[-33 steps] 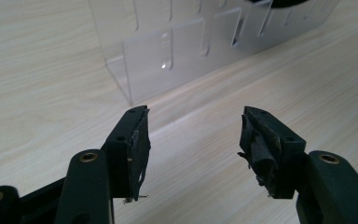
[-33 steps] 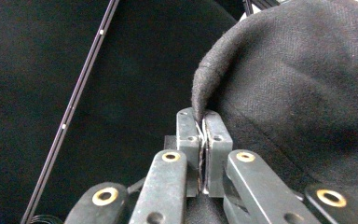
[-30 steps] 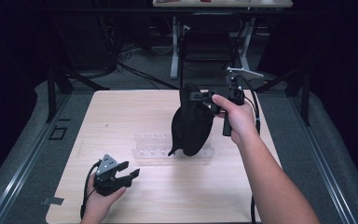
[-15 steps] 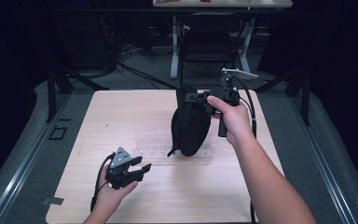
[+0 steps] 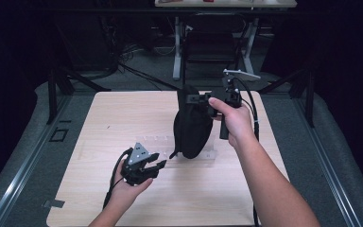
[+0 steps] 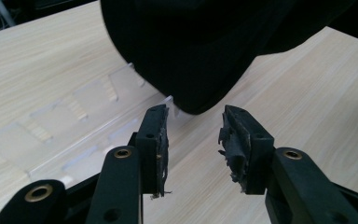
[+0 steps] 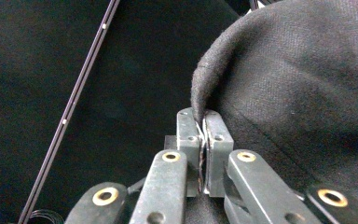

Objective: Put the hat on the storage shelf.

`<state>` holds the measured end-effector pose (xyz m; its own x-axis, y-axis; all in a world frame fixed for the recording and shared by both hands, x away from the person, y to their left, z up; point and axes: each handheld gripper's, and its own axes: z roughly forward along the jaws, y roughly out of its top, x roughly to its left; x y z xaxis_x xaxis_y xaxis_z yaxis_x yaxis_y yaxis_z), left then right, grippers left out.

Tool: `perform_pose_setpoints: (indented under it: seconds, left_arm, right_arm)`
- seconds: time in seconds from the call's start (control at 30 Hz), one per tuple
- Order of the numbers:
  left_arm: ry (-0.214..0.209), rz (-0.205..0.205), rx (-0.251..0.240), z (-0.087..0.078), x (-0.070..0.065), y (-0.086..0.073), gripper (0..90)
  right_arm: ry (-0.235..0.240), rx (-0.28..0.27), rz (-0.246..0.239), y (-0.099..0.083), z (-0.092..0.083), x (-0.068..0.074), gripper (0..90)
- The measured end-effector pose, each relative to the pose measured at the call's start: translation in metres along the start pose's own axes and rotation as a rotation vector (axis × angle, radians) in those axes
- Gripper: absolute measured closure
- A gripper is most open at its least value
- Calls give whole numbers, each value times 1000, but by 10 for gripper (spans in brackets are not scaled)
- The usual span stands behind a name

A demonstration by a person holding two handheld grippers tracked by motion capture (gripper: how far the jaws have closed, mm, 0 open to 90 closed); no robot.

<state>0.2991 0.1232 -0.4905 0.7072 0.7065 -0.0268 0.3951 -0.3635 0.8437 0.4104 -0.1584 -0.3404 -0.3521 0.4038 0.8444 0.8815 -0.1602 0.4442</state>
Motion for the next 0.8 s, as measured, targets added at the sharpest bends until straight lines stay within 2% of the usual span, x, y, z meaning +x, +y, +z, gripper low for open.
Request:
perform_pose_setpoints:
  seconds: [0.33, 0.5, 0.57, 0.8]
  left_arm:
    - [-4, 55, 10, 8, -15, 15, 684]
    - [18, 96, 18, 15, -21, 20, 724]
    - [40, 109, 27, 17, -23, 20, 751]
    - [68, 125, 40, 19, -22, 19, 817]
  right_arm:
    - [-1, 0, -4, 0, 0, 0, 878]
    - [-5, -1, -3, -1, -1, 1, 877]
    - [-5, -2, -3, -1, -1, 0, 877]
    - [4, -5, -4, -2, 0, 0, 874]
